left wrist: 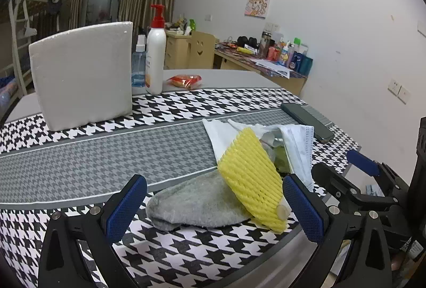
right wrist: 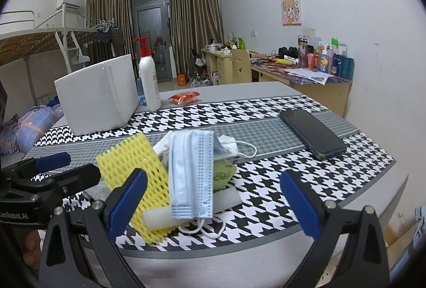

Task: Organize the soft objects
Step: 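Close the left gripper on the yellow mesh net while the right gripper grasps the blue mask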

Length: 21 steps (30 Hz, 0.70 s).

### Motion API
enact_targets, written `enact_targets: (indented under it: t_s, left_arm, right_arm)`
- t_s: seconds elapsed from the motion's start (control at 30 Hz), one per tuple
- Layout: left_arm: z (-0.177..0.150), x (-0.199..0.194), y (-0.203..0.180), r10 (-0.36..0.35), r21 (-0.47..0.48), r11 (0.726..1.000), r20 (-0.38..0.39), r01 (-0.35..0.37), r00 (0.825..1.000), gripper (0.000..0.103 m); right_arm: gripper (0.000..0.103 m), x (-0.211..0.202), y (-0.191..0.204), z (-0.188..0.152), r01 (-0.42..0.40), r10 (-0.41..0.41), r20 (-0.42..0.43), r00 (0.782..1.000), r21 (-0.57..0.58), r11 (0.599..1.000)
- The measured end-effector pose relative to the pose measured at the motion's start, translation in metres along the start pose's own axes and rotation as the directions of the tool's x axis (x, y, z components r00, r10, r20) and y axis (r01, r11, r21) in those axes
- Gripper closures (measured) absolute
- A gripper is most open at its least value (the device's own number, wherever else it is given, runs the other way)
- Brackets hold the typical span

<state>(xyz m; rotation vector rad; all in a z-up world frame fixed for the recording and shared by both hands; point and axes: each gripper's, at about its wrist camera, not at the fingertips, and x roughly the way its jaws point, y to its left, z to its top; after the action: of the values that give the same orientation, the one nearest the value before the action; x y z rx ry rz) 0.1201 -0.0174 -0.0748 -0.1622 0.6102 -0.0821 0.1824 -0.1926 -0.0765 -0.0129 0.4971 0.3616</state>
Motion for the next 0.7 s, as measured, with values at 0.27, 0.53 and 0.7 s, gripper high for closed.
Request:
enact_targets:
  t_s: [0.27,0.53,0.7]
  left_arm:
    - [0.004,0.017,-0.004,-0.047,-0.007,0.999,-0.03,0.046,0.998,0.005]
    - [0.0,0.034,-0.009,-0.136,-0.034,0.99,-0.1,0.134,0.986,0.031]
    - [-0.002,0.033,-0.02,-0.177,-0.017,0.984,-0.102,0.176,0.979,0.044]
  right_arm:
    - [0.002,0.003,-0.009,0.0,0.014,-0.014,-0.004,1.0,-0.001,1.0]
    - [0.002,0.01,-0.018,-0.002,0.021,-0.02,-0.019,1.0,0.007,1.0]
    - [0.002,0.014,-0.021,-0.002,0.014,-0.014,-0.031,0.999,0.016,1.0]
